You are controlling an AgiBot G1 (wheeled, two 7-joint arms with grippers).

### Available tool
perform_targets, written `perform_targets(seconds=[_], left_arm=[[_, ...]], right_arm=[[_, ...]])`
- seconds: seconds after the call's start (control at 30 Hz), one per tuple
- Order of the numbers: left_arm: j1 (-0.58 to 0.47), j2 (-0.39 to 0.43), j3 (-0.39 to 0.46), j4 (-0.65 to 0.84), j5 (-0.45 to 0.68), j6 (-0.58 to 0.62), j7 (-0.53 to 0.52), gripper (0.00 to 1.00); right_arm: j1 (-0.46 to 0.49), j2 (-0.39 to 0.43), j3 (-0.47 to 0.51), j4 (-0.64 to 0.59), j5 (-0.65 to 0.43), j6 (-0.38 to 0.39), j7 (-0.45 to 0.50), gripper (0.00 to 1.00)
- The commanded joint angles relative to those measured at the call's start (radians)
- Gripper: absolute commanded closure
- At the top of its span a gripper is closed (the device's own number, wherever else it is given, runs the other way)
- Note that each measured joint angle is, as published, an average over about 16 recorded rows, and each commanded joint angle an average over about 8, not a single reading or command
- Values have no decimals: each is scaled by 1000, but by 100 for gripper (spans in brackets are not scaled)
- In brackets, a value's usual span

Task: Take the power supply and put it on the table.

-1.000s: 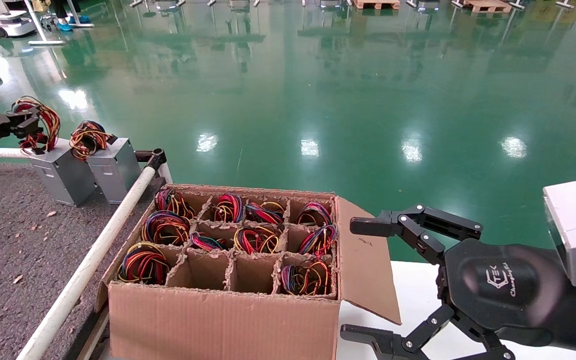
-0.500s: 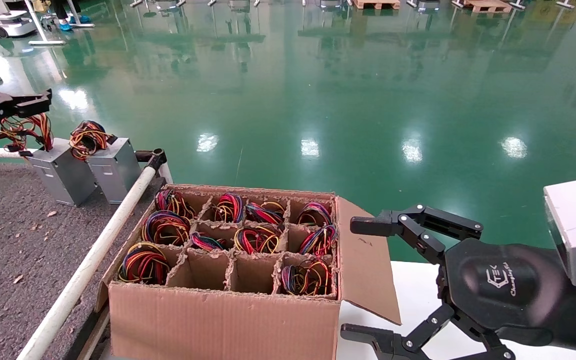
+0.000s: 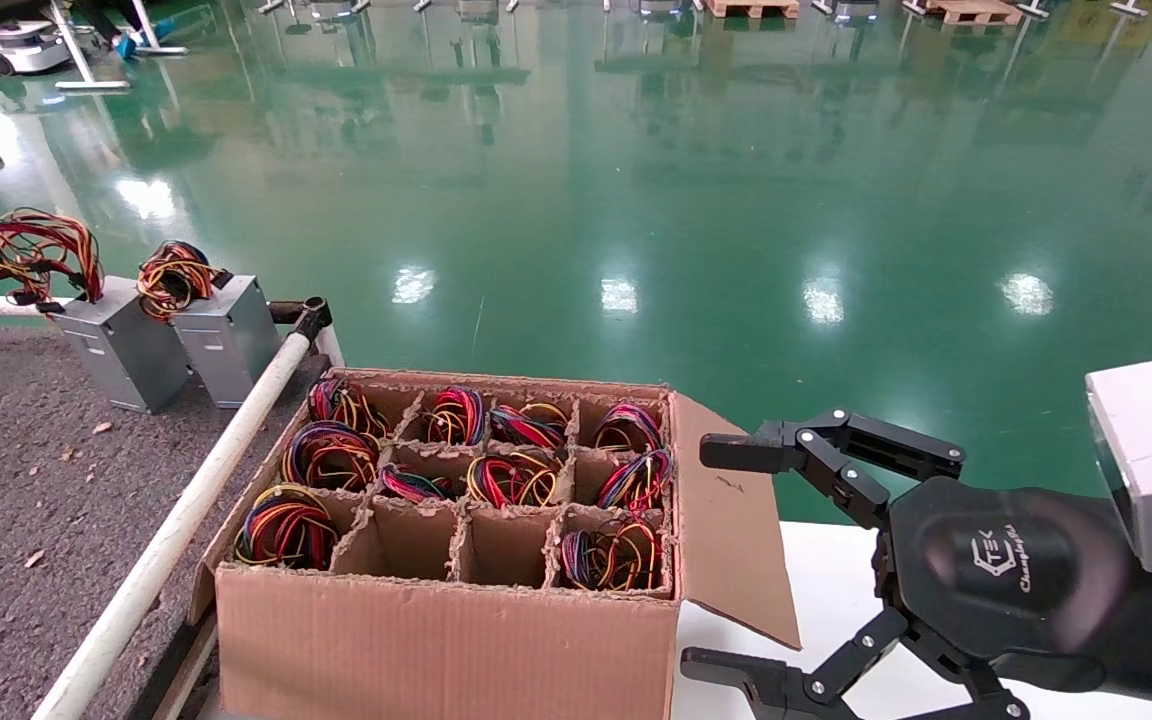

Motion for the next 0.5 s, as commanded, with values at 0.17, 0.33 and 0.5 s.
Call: perform_targets(seconds=[0.17,0.33,0.5], left_arm=[[-72,26,-41,-5,-59,-18,-80,0],[-102,26,-53,-6,-81,14,-165,0],[-40,-8,-50,-97,-100,92,-204,0]], right_arm=[[0,0,0,0,0,0,0,0],[0,0,0,0,0,0,0,0],[0,0,0,0,0,0,0,0]])
